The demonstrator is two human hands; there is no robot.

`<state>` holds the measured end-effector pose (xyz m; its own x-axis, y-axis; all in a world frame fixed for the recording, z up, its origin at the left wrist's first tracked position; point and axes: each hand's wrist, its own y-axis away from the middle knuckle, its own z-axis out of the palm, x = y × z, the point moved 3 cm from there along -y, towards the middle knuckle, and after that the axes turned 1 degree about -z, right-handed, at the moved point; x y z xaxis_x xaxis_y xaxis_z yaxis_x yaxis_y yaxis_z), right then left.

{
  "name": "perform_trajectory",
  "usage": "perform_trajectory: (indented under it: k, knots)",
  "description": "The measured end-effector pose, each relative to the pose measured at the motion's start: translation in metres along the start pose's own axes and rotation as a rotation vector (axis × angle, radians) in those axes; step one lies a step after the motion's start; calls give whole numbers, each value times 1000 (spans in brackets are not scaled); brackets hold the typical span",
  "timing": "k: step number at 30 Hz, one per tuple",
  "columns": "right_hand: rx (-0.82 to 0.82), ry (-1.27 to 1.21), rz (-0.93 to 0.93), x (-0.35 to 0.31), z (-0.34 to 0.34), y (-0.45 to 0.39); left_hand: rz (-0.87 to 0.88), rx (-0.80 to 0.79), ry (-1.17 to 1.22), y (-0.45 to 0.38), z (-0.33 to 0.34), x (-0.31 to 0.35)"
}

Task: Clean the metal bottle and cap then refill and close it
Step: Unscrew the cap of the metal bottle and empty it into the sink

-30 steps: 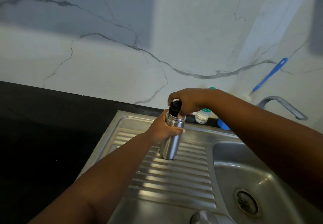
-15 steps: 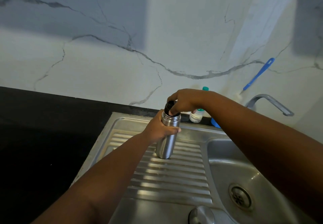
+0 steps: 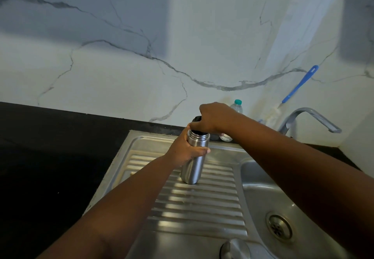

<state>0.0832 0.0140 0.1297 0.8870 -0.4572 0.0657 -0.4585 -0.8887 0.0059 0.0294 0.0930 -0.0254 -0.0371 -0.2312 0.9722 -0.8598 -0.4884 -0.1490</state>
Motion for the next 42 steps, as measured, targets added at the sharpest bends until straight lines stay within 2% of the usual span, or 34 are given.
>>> perform_trajectory:
  k: [4, 7, 9, 13, 14, 18, 21, 23, 26, 28, 31, 33, 36, 39, 41, 42]
  knots:
    - [-260, -266, -93, 1, -7, -1, -19, 6, -25, -1, -1, -2]
    - [-347, -377, -165, -1, -11, 2, -20, 13, -12, -1, -1, -3]
    - [-331, -361, -111, -2, -8, 3, -26, 16, -5, -1, -1, -4]
    - [-109, -8, 8, 1, 0, 1, -42, 36, 17, 1, -1, -4]
    - [-108, -4, -1, 1, 1, 0, -36, 36, 20, 2, -1, -3]
    - [-277, -263, -109, -3, 1, -1, -26, 17, -5, 1, -1, -2]
    - [-269, -280, -173, -7, 0, 3, -34, 19, 3, 1, -1, -2]
    - [-289, -278, -131, -8, 3, 5, -29, 23, 3, 2, 0, -2]
    - [-155, -103, -27, -4, 3, 5, -52, 44, 34, 4, 0, -2]
    - [-105, -39, -45, -2, 2, 4, -28, 41, 16, 3, 0, -2]
    - [-134, -169, -108, 2, -8, 5, 3, 30, -10, 3, 1, -1]
    - [-63, -290, -126, 8, -24, 10, 11, 31, -21, 1, 1, -2]
    - [55, -618, -80, 20, -45, 31, 8, 35, -33, 3, 1, -2]
    - [4, -950, -17, 27, -42, 66, 2, 37, -35, 4, 1, -3]
    - [-53, -1013, 5, 27, -24, 90, 20, 37, -52, 3, 1, 0]
    - [-103, -965, 7, 24, -11, 100, 26, 26, -56, 2, 2, -2]
